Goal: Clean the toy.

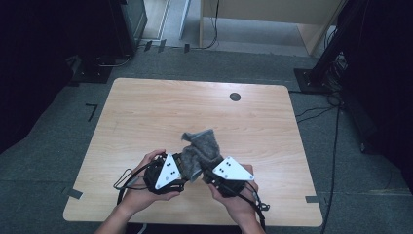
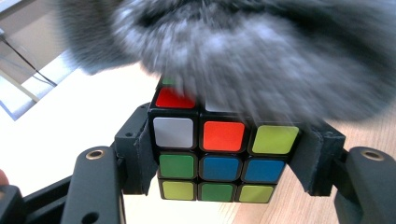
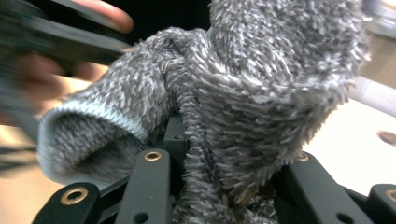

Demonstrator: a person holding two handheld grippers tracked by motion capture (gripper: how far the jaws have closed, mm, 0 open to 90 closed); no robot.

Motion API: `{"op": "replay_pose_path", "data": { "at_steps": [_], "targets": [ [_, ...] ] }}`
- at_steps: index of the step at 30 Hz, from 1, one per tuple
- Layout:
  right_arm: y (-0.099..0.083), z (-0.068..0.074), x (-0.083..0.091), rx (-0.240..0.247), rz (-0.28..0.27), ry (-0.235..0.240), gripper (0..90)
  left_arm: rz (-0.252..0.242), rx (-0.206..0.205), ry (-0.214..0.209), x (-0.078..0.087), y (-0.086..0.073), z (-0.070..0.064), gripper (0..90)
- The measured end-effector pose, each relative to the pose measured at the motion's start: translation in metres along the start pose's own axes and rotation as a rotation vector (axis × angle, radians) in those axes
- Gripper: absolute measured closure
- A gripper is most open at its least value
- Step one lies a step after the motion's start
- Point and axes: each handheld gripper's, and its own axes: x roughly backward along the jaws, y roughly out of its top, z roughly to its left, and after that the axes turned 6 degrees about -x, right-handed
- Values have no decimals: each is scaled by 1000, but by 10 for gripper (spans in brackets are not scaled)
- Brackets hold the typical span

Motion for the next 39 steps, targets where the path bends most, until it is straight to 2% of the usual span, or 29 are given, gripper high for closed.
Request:
{"op": "replay_pose_path", "data": {
  "at_steps": [1, 2, 4, 5, 8, 10, 12, 14, 15, 17, 18, 20, 24, 26, 29, 30, 31, 32, 34, 36, 38, 39],
  "targets": [
    [-1, -5, 1, -16, 15, -27, 674, -3, 5, -3, 0, 0, 0, 345],
    [-1, -8, 2, -36, 12, -31, 674, -5, 7, -2, 0, 0, 0, 345],
    [2, -8, 6, -60, -22, 18, 673, -1, 5, 0, -1, 0, 0, 345],
    [4, -2, 7, -56, -36, 47, 673, -1, 8, 1, -1, -1, 0, 345],
    [10, 22, 7, 51, -41, 117, 670, -8, 11, -13, 0, 0, 1, 346],
    [9, 27, 6, 76, -37, 120, 672, -18, 6, -15, 3, 2, 1, 346],
    [8, 21, 5, 60, -42, 106, 677, -30, 9, -17, 4, 1, 1, 346],
    [6, 6, 5, 40, -26, 29, 680, -50, 23, -28, 6, -2, 5, 346],
    [5, -3, 5, 9, -10, -7, 681, -69, 38, -36, 7, -3, 8, 346],
    [1, -20, 8, -61, -10, -34, 682, -112, 73, -59, 11, -6, 14, 346],
    [1, -27, 9, -86, -20, -35, 684, -133, 86, -66, 14, -7, 17, 346],
    [1, -30, 11, -124, -50, 12, 684, -175, 115, -86, 17, -10, 22, 346],
    [-1, -15, 4, -85, -48, 101, 691, -223, 149, -107, 19, -11, 24, 345],
    [-8, -6, -4, -75, -38, 97, 704, -230, 160, -109, 21, -11, 25, 346],
    [-18, -8, -16, -100, 18, 127, 703, -251, 173, -103, 26, -12, 29, 345],
    [-21, -12, -20, -87, 67, 101, 702, -262, 182, -104, 27, -12, 30, 346],
    [-21, -12, -20, -87, 67, 101, 702, -270, 186, -107, 28, -12, 31, 346],
    [-21, -15, -20, -88, 73, 82, 702, -267, 185, -103, 29, -12, 32, 345],
    [-17, -21, -12, -119, 28, 71, 701, -259, 184, -106, 29, -13, 33, 346],
    [-9, -25, 0, -143, -56, 69, 701, -252, 182, -115, 27, -13, 33, 346],
    [-3, -23, 8, -145, -127, 91, 701, -253, 180, -132, 25, -12, 31, 346],
    [-2, -20, 10, -133, -141, 104, 701, -257, 178, -140, 24, -11, 29, 346]
  ]
}}
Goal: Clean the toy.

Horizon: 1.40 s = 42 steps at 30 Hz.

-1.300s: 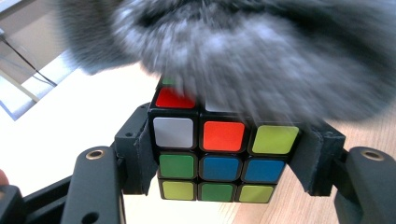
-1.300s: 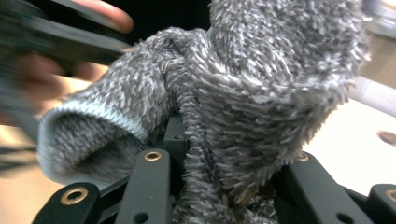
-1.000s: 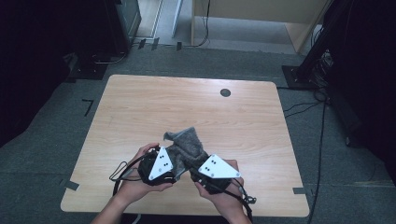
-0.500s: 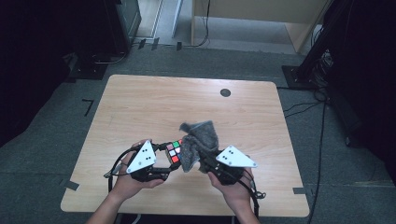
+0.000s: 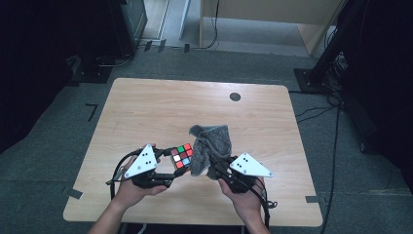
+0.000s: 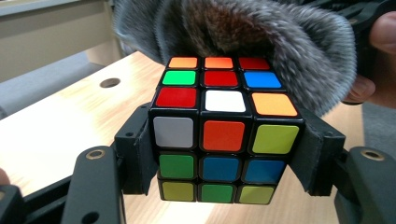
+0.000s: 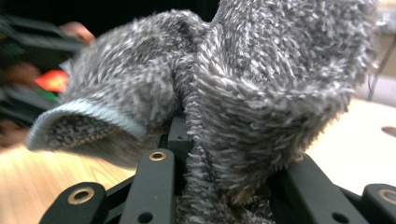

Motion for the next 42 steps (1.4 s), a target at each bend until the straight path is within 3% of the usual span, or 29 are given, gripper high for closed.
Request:
{"op": "replay_pose_path", "data": {
  "at_steps": [3, 4, 6, 7, 8, 10, 12, 14, 17, 20, 22, 24, 25, 28, 30, 33, 37, 38, 40, 42],
  "targets": [
    [-7, 8, -9, 45, 40, 38, 702, -15, 10, -21, 0, 2, -2, 345],
    [-11, 9, -13, 45, 52, 27, 701, -19, 15, -20, 1, 2, -1, 346],
    [-19, 3, -22, 12, 118, 57, 697, -41, 40, -26, 5, 1, 3, 345],
    [-22, 1, -25, 14, 164, 55, 697, -62, 59, -30, 7, 0, 6, 346],
    [-23, -1, -26, 35, 193, 23, 696, -71, 69, -32, 9, 0, 9, 345],
    [-20, -7, -22, 7, 168, -6, 697, -57, 59, -19, 10, 0, 10, 345],
    [-12, -11, -12, -55, 80, 9, 697, -34, 39, -10, 9, -1, 9, 346],
    [-5, -8, -5, -61, 18, 20, 697, -33, 44, -16, 7, 0, 7, 346],
    [-4, 4, -5, -16, 1, 57, 699, -29, 30, -34, 3, 2, 2, 345],
    [-13, 13, -14, 55, 34, 32, 711, -32, 41, -21, 7, 1, 5, 345],
    [-20, 9, -22, 82, 117, 56, 710, -68, 69, -11, 12, 0, 10, 345],
    [-25, 5, -27, 100, 179, 6, 709, -120, 107, -10, 19, 1, 16, 345],
    [-26, 1, -27, 64, 170, -7, 709, -145, 117, -8, 22, 1, 18, 346],
    [-26, -7, -23, -164, 87, 19, 708, -219, 146, -10, 27, -1, 20, 346],
    [-25, -1, -22, -204, 72, 48, 707, -263, 172, -13, 25, -2, 17, 346],
    [-24, 16, -25, -186, 59, 122, 705, -276, 176, -8, 18, -3, 10, 346],
    [-26, 41, -29, -136, 93, 165, 709, -276, 176, 14, 12, -5, 5, 346],
    [-28, 46, -31, -113, 107, 174, 709, -273, 179, 20, 11, -5, 4, 346],
    [-32, 55, -36, -13, 142, 199, 708, -263, 182, 30, 11, -5, 5, 346],
    [-38, 61, -44, 59, 215, 214, 705, -268, 188, 37, 13, -4, 7, 346]
  ]
}}
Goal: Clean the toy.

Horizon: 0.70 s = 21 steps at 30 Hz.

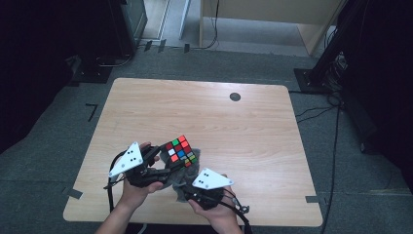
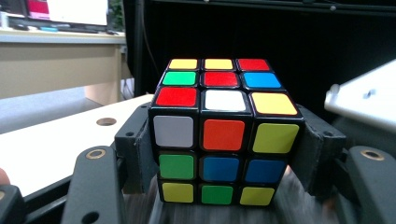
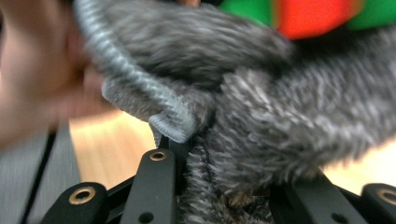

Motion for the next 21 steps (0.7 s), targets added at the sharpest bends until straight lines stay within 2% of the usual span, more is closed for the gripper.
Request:
{"op": "replay_pose_path", "data": {
  "at_steps": [1, 3, 6, 7, 8, 9, 11, 14, 16, 17, 19, 21],
  "targets": [
    [-1, -1, -3, 5, 22, -13, 704, -3, 6, -6, 1, 1, 1, 345],
    [-2, -9, -1, -45, 13, -45, 704, -9, 14, -2, 3, 1, 3, 346],
    [0, -25, 14, -174, -81, -101, 704, -15, 27, -17, 2, 1, 2, 345],
    [1, -28, 19, -206, -119, -108, 704, -12, 26, -24, 0, 0, 1, 345],
    [2, -29, 22, -218, -149, -103, 704, -4, 17, -24, -3, -1, -2, 345],
    [3, -27, 24, -206, -169, -92, 705, 2, 13, -25, -4, -2, -3, 345],
    [4, -20, 23, -161, -159, -89, 707, 17, -2, -23, -6, -4, -3, 345],
    [1, -10, 13, -79, -103, -58, 708, 51, -22, 14, -6, -7, -1, 345],
    [0, -3, 5, -24, -54, -8, 705, 46, -8, 27, -4, -6, 2, 346],
    [0, -2, 4, -9, -40, -2, 705, 34, 6, 23, -2, -5, 4, 345],
    [1, -2, 3, 9, -26, -47, 704, 2, 31, -1, 1, -1, 4, 345],
    [2, -10, 7, -28, -30, -95, 704, -26, 55, -46, 2, 3, 3, 345]
  ]
}}
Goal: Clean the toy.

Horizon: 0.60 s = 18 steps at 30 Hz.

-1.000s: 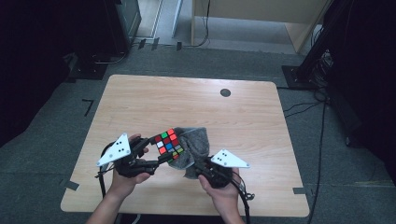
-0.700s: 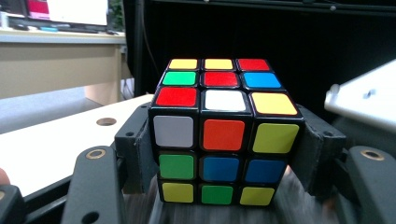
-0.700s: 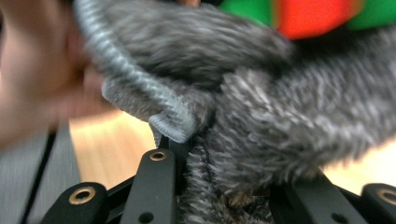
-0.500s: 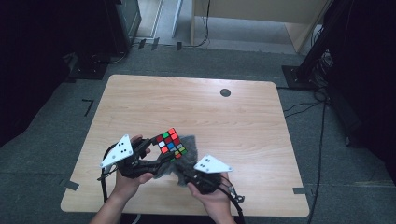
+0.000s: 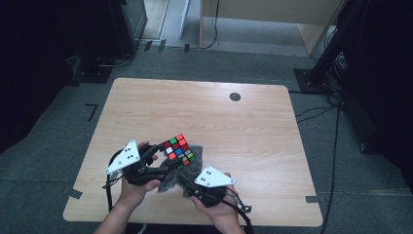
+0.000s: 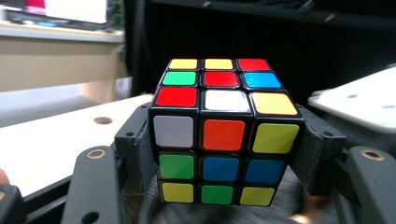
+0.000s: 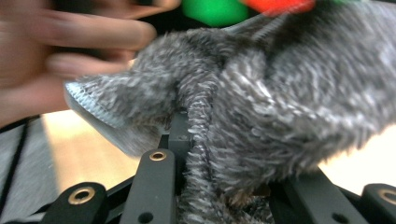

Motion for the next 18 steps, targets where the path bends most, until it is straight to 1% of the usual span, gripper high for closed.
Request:
{"op": "replay_pose_path", "data": {
  "at_steps": [1, 2, 3, 4, 5, 6, 7, 8, 10, 11, 12, 13, 14, 15, 16, 17, 18],
  "targets": [
    [0, -5, 2, -33, -7, -25, 703, -2, 6, -45, -1, 1, -2, 345],
    [1, -10, 5, -62, -24, -53, 703, -1, -2, -59, -2, 1, -3, 345],
    [1, -12, 7, -72, -44, -62, 704, 9, -15, -64, -5, 1, -6, 345],
    [3, -12, 11, -76, -83, -59, 705, 32, -27, -59, -7, 0, -7, 345],
    [4, -10, 14, -67, -120, -46, 708, 42, -36, -44, -9, -2, -8, 345],
    [7, -5, 16, -30, -130, -50, 710, 36, -25, -45, -10, -3, -7, 345],
    [7, -1, 16, 4, -123, -69, 712, 30, -7, -43, -9, -4, -5, 345],
    [6, 4, 15, 43, -124, -69, 715, 30, 1, -27, -8, -4, -3, 345],
    [3, 11, 11, 102, -110, -22, 717, 47, 4, 8, -6, -4, 1, 345],
    [2, 15, 9, 138, -101, -8, 716, 56, 4, 24, -5, -4, 3, 345],
    [2, 18, 7, 167, -88, -5, 716, 59, 10, 31, -4, -4, 4, 345],
    [1, 20, 6, 181, -73, -6, 715, 56, 16, 33, -3, -4, 5, 345],
    [2, 19, 5, 174, -62, -12, 715, 47, 22, 29, -2, -2, 5, 345],
    [2, 15, 5, 156, -59, -23, 714, 35, 25, 17, -1, 0, 5, 345],
    [4, 9, 7, 111, -61, -46, 713, 25, 26, 7, 0, 1, 5, 345],
    [4, 4, 9, 82, -66, -61, 713, 17, 24, -6, 0, 2, 3, 345],
    [5, -2, 12, 37, -79, -82, 713, 12, 21, -17, 0, 2, 2, 345]
  ]
}}
